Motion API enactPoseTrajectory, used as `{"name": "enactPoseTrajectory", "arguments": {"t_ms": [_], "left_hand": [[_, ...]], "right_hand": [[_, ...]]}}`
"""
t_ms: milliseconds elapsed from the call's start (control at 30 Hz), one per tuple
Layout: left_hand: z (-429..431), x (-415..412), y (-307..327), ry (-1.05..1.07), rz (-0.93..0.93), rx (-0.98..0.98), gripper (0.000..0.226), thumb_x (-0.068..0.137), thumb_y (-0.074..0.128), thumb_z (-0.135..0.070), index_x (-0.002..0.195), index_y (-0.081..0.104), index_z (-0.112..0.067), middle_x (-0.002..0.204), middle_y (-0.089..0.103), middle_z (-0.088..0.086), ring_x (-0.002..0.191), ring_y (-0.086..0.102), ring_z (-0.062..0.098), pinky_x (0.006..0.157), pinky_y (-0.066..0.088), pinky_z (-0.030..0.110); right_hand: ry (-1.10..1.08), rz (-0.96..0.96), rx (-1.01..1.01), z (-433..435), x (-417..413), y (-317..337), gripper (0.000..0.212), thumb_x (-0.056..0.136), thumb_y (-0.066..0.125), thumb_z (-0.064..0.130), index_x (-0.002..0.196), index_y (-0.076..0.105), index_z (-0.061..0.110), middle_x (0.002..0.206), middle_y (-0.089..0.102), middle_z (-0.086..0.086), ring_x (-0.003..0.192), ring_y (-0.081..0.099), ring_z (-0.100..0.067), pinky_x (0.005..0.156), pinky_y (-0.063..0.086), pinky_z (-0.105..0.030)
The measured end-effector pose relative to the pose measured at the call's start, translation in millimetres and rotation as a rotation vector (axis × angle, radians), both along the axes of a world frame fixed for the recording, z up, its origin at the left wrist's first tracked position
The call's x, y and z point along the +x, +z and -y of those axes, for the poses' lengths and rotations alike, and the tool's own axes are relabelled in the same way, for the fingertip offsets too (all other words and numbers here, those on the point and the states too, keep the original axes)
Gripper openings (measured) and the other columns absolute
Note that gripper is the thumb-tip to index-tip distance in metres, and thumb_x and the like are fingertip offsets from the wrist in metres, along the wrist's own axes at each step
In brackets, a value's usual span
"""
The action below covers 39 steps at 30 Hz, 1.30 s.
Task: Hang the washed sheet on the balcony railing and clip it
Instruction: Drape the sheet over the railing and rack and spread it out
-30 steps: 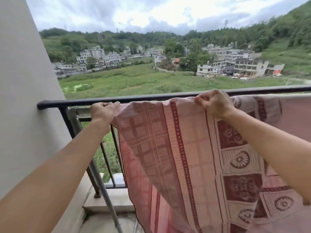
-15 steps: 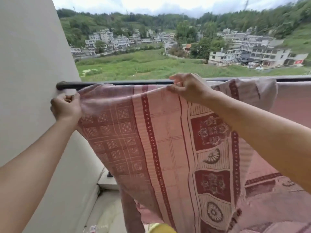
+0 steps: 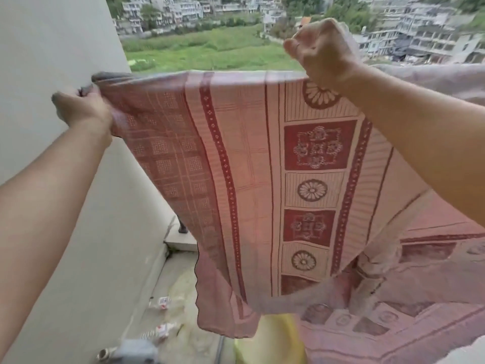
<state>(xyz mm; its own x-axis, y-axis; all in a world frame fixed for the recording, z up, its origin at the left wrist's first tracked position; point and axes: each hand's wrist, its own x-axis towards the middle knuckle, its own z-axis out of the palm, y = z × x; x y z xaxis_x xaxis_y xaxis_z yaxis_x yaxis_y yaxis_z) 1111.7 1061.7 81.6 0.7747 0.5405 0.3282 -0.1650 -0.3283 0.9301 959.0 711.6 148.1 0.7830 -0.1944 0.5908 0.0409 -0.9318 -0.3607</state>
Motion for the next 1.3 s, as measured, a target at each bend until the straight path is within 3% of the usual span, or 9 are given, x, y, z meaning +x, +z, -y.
{"name": "enactPoseTrajectory", "arguments": {"t_ms": [67,167,300,400,567,700,933,1167,1300], "left_hand": [[-16,-7,-26,0.009,-0.084,0.091,0.027,0.082,0.049,-0.029,0.062,0.040,-0.014,0.083,0.047,0.002,0.071,0.040,0.014,0.059,0.038,0.026],[-37,-21,-55,-0.011,-0.115,0.276,0.032,0.086,0.048,-0.034,0.076,0.055,-0.004,0.085,0.057,0.028,0.081,0.052,0.037,0.072,0.045,0.042],[-40,-27,-47,0.042,-0.176,0.442,0.027,0.088,0.049,-0.031,0.093,0.061,-0.007,0.107,0.063,0.024,0.104,0.054,0.044,0.085,0.045,0.046],[-15,-41,-36,-0.007,-0.065,0.552,0.032,0.085,0.048,-0.015,0.115,0.054,-0.011,0.128,0.051,0.020,0.121,0.045,0.038,0.097,0.037,0.046],[93,-94,-1,-0.287,0.409,0.711,0.031,0.084,0.050,-0.015,0.115,0.052,-0.009,0.123,0.048,0.016,0.118,0.043,0.031,0.104,0.032,0.041],[191,-136,14,-0.600,0.620,0.732,0.027,0.082,0.057,-0.010,0.109,0.057,-0.007,0.114,0.053,0.013,0.108,0.047,0.027,0.096,0.036,0.032],[348,-247,19,-0.918,0.789,0.803,0.029,0.084,0.062,-0.015,0.113,0.058,-0.008,0.119,0.053,0.011,0.112,0.048,0.026,0.096,0.036,0.033],[497,-356,28,-1.025,0.872,0.891,0.036,0.085,0.061,-0.020,0.118,0.058,-0.008,0.127,0.050,0.014,0.118,0.046,0.031,0.102,0.037,0.043],[572,-399,27,-1.004,0.854,0.955,0.041,0.085,0.060,-0.021,0.123,0.057,-0.008,0.134,0.046,0.017,0.125,0.042,0.035,0.107,0.032,0.046]], "right_hand": [[-0.053,-0.179,-0.023,11,-3,-4,0.044,0.092,0.044,0.062,0.083,0.061,0.022,0.087,0.063,0.001,0.070,0.056,-0.014,0.059,0.042,-0.022],[-0.109,-0.338,-0.063,26,-20,-7,0.062,0.086,0.034,0.075,0.067,0.050,0.018,0.072,0.058,-0.006,0.058,0.047,-0.019,0.053,0.036,-0.022],[0.019,-0.299,0.113,33,-45,2,0.041,0.087,0.055,0.056,0.088,0.068,0.018,0.084,0.066,0.000,0.077,0.063,-0.027,0.071,0.053,-0.037],[-0.023,-0.153,0.090,34,-55,-7,0.033,0.087,0.062,0.048,0.093,0.074,0.019,0.086,0.072,-0.005,0.081,0.068,-0.030,0.076,0.058,-0.047],[-0.088,-0.091,0.047,42,-80,-18,0.041,0.088,0.060,0.050,0.113,0.069,0.019,0.103,0.072,-0.001,0.092,0.067,-0.018,0.082,0.057,-0.042],[-0.370,0.034,0.029,98,-133,-21,0.039,0.089,0.058,0.046,0.119,0.066,0.023,0.119,0.068,-0.002,0.110,0.060,-0.021,0.094,0.046,-0.034],[-0.753,0.107,0.280,236,-287,-43,0.037,0.079,0.062,0.044,0.103,0.072,0.017,0.096,0.072,-0.007,0.094,0.065,-0.022,0.090,0.052,-0.036],[-0.996,0.083,0.506,362,-447,-78,0.033,0.085,0.066,0.035,0.111,0.069,0.014,0.109,0.069,-0.005,0.107,0.062,-0.025,0.089,0.046,-0.028],[-1.051,0.067,0.576,429,-513,-87,0.038,0.086,0.065,0.036,0.117,0.065,0.013,0.119,0.066,-0.007,0.110,0.059,-0.027,0.092,0.046,-0.033]]}}
